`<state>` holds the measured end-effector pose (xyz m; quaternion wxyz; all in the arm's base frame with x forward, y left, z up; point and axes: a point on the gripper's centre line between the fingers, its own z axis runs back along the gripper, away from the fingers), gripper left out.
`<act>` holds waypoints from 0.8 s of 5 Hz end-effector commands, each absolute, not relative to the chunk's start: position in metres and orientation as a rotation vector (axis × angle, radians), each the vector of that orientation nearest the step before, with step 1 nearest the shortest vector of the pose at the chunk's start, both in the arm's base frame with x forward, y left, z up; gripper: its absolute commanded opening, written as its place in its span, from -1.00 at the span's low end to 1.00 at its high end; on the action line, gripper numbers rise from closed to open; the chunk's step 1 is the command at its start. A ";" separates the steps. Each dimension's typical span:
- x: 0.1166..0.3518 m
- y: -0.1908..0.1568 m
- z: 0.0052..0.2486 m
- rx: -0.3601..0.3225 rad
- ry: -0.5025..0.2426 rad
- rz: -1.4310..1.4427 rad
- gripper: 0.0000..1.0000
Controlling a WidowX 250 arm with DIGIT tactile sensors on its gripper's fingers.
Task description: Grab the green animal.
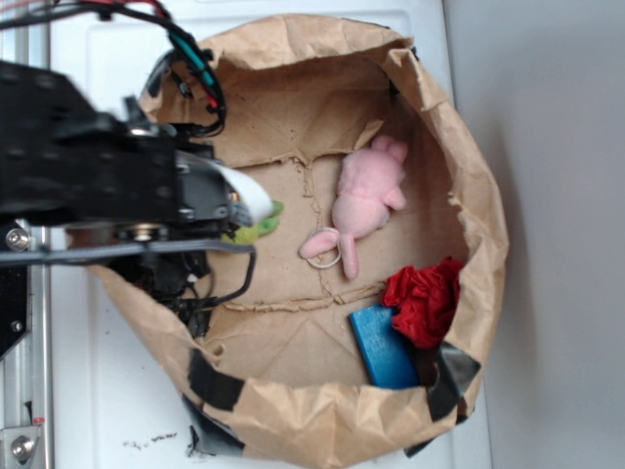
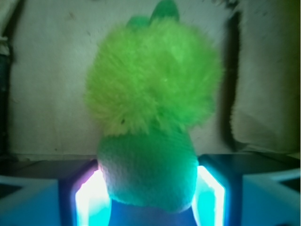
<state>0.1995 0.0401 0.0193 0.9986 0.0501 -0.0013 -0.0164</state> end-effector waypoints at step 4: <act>0.220 0.041 0.020 0.113 -0.027 -0.015 1.00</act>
